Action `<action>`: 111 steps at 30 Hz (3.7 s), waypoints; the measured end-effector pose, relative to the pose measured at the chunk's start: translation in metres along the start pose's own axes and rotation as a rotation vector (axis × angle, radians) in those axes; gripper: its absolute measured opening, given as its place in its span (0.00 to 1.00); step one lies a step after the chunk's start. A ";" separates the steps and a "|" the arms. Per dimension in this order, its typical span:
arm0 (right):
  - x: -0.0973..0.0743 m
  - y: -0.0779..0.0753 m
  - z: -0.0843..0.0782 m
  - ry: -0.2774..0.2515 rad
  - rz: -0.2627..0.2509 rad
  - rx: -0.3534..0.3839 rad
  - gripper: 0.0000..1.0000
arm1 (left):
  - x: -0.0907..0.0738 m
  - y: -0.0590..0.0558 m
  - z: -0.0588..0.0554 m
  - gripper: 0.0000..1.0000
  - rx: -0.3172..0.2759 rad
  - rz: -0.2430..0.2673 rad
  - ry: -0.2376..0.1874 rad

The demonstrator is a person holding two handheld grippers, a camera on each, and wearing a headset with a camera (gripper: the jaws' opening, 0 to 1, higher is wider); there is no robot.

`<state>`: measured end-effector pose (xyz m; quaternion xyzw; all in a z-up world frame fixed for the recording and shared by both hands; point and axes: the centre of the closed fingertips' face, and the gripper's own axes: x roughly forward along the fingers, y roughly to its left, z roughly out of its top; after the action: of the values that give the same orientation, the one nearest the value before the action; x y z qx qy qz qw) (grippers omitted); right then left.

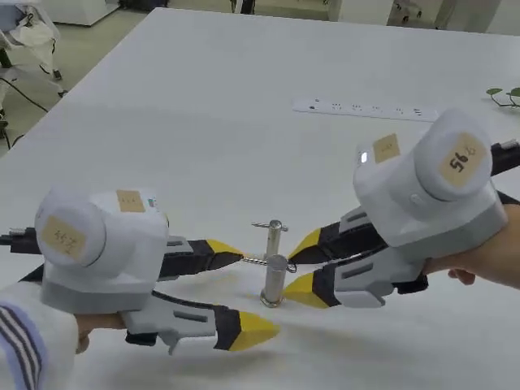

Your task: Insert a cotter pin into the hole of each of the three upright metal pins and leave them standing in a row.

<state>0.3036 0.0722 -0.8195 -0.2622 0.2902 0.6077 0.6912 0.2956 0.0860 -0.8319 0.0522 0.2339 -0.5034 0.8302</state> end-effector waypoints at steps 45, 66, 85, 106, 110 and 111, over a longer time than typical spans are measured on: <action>0.027 -0.005 0.005 -0.088 0.006 0.087 0.16 | -0.020 0.014 -0.004 0.98 -0.056 0.092 -0.033; -0.027 0.004 -0.036 -0.057 0.044 -0.044 0.14 | -0.018 0.009 0.000 0.99 -0.058 0.092 0.006; -0.083 -0.044 -0.083 -0.034 -0.006 -0.018 0.14 | -0.019 0.010 -0.004 0.99 -0.089 0.104 0.044; -0.086 -0.076 -0.098 -0.063 -0.045 0.056 0.14 | -0.027 0.007 -0.013 0.99 -0.106 0.117 0.074; -0.085 -0.076 -0.101 -0.061 -0.039 0.058 0.14 | -0.028 0.007 -0.014 0.99 -0.109 0.118 0.079; -0.085 -0.076 -0.101 -0.058 -0.040 0.060 0.14 | -0.028 0.007 -0.015 0.99 -0.110 0.118 0.083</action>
<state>0.3625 -0.0679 -0.8283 -0.2293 0.2830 0.5920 0.7189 0.2862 0.1168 -0.8342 0.0407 0.2918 -0.4373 0.8497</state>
